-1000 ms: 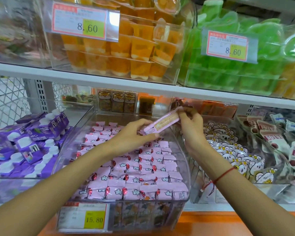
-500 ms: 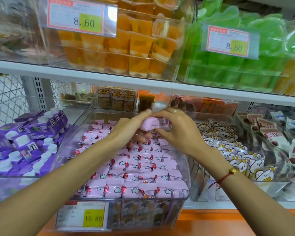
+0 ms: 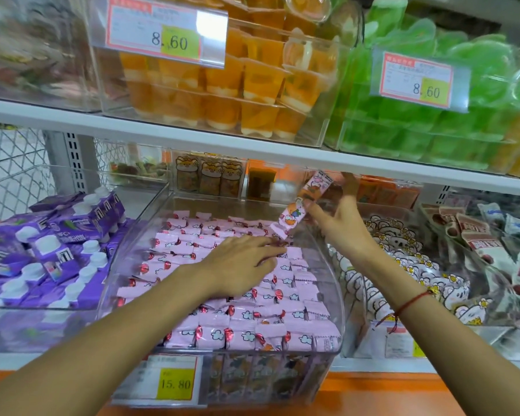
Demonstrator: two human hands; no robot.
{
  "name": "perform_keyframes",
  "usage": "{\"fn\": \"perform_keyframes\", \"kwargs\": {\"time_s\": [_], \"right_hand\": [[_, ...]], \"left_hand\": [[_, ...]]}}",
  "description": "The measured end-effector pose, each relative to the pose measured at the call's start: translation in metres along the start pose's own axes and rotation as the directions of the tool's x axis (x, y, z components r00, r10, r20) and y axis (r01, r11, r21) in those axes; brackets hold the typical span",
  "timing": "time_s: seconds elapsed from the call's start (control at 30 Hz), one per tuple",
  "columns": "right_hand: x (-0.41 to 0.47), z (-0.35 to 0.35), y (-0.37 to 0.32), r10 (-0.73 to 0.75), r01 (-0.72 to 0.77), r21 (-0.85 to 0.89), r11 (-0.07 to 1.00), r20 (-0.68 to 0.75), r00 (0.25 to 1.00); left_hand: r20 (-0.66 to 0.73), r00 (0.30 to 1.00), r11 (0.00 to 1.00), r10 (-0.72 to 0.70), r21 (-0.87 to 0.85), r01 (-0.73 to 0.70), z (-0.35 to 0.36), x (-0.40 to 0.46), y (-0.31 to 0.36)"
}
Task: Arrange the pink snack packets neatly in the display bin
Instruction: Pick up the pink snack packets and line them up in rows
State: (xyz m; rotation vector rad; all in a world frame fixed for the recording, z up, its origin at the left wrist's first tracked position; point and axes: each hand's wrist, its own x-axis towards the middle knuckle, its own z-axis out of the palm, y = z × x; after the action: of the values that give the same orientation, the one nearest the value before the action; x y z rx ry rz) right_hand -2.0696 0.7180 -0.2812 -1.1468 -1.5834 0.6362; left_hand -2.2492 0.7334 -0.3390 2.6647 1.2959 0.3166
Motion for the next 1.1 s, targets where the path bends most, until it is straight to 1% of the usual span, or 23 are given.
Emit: {"fn": "perform_keyframes", "kwargs": {"time_s": [0.1, 0.17, 0.23, 0.27, 0.33, 0.37, 0.4, 0.43, 0.47, 0.5, 0.57, 0.63, 0.67, 0.7, 0.73, 0.77, 0.8, 0.83, 0.87, 0.93, 1.0, 1.07, 1.1], "right_hand": [[0.003, 0.002, 0.001, -0.077, 0.071, -0.139, 0.988, -0.038, 0.996], [0.005, 0.004, 0.004, -0.129, 0.118, -0.288, 0.95, -0.017, 0.992], [0.005, 0.006, 0.006, -0.131, 0.128, -0.365, 0.922, 0.015, 0.991], [0.005, 0.007, 0.007, -0.125, 0.12, -0.328, 0.937, 0.005, 0.992], [0.004, 0.007, 0.006, -0.068, 0.061, -0.07, 0.996, -0.104, 0.992], [0.004, 0.006, 0.005, -0.005, 0.02, 0.092, 0.996, -0.166, 0.986], [0.004, 0.005, 0.003, 0.074, -0.025, 0.235, 0.972, -0.2, 0.977], [0.004, 0.004, 0.002, 0.15, -0.074, 0.345, 0.936, -0.2, 0.968], [0.002, 0.004, 0.0, 0.212, -0.124, 0.421, 0.899, -0.171, 0.962], [0.001, 0.005, -0.001, 0.255, -0.167, 0.474, 0.864, -0.126, 0.959], [-0.003, 0.011, -0.004, 0.284, -0.208, 0.551, 0.808, -0.055, 0.957], [-0.008, 0.015, -0.004, 0.283, -0.211, 0.52, 0.827, -0.063, 0.957], [-0.009, 0.016, -0.004, 0.276, -0.213, 0.446, 0.869, -0.081, 0.958], [-0.009, 0.016, -0.005, 0.255, -0.212, 0.339, 0.916, -0.087, 0.963], [-0.008, 0.014, -0.006, 0.223, -0.204, 0.219, 0.954, -0.067, 0.972], [-0.007, 0.012, -0.007, 0.18, -0.176, 0.1, 0.979, -0.029, 0.983], [-0.007, 0.011, -0.009, 0.124, -0.123, -0.014, 0.992, 0.008, 0.992], [-0.006, 0.01, -0.011, 0.053, -0.048, -0.123, 0.991, 0.035, 0.998], [-0.005, 0.009, -0.013, -0.018, 0.032, -0.212, 0.977, 0.066, 0.998], [-0.005, 0.008, -0.018, -0.125, 0.166, -0.297, 0.94, 0.154, 0.98], [-0.005, 0.008, -0.017, -0.167, 0.228, -0.32, 0.92, 0.207, 0.964], [-0.005, 0.008, -0.014, -0.197, 0.239, -0.292, 0.926, 0.167, 0.966], [-0.005, 0.008, -0.01, -0.22, 0.244, -0.28, 0.929, 0.114, 0.969]], "left_hand": [[0.001, 1.0, 1.0, 0.006, 0.022, -0.006, 0.002, 0.0, 0.001], [-0.006, 1.0, 1.0, 0.004, 0.013, -0.004, 0.001, 0.0, 0.002], [-0.004, 1.0, 1.0, -0.002, 0.0, 0.002, 0.0, -0.002, 0.002], [-0.01, 1.0, 1.0, 0.0, -0.004, 0.0, -0.001, -0.003, 0.003], [-0.089, 0.996, 0.999, -0.012, -0.045, 0.008, -0.002, -0.005, 0.005], [-0.158, 0.986, 0.992, -0.042, -0.123, 0.023, -0.004, -0.007, 0.008], [-0.226, 0.969, 0.963, -0.095, -0.267, 0.032, -0.009, -0.008, 0.012], [-0.273, 0.949, 0.89, -0.157, -0.456, 0.015, -0.015, -0.009, 0.016], [-0.301, 0.931, 0.769, -0.208, -0.638, -0.034, -0.021, -0.008, 0.019], [-0.32, 0.914, 0.647, -0.249, -0.757, -0.09, -0.026, -0.006, 0.021], [-0.318, 0.875, 0.458, -0.364, -0.879, -0.129, -0.031, -0.002, 0.021], [-0.196, 0.856, 0.194, -0.478, -0.974, -0.114, -0.033, -0.001, 0.018], [-0.147, 0.857, 0.082, -0.494, -0.989, -0.122, -0.033, 0.0, 0.016], [-0.143, 0.853, 0.029, -0.502, -0.989, -0.148, -0.033, 0.001, 0.016], [-0.183, 0.841, 0.048, -0.509, -0.982, -0.184, -0.033, 0.001, 0.015], [-0.26, 0.821, 0.136, -0.509, -0.966, -0.221, -0.034, 0.002, 0.015], [-0.355, 0.796, 0.261, -0.489, -0.931, -0.255, -0.034, 0.001, 0.015], [-0.443, 0.776, 0.381, -0.449, -0.88, -0.283, -0.034, 0.001, 0.016], [-0.503, 0.764, 0.467, -0.403, -0.831, -0.301, -0.033, 0.001, 0.017], [-0.54, 0.763, 0.519, -0.357, -0.793, -0.318, -0.031, 0.001, 0.018], [-0.538, 0.773, 0.509, -0.336, -0.794, -0.332, -0.031, 0.0, 0.017], [-0.516, 0.798, 0.509, -0.312, -0.8, -0.318, -0.029, 0.002, 0.016], [-0.493, 0.817, 0.545, -0.299, -0.791, -0.278, -0.027, 0.002, 0.015]]}}
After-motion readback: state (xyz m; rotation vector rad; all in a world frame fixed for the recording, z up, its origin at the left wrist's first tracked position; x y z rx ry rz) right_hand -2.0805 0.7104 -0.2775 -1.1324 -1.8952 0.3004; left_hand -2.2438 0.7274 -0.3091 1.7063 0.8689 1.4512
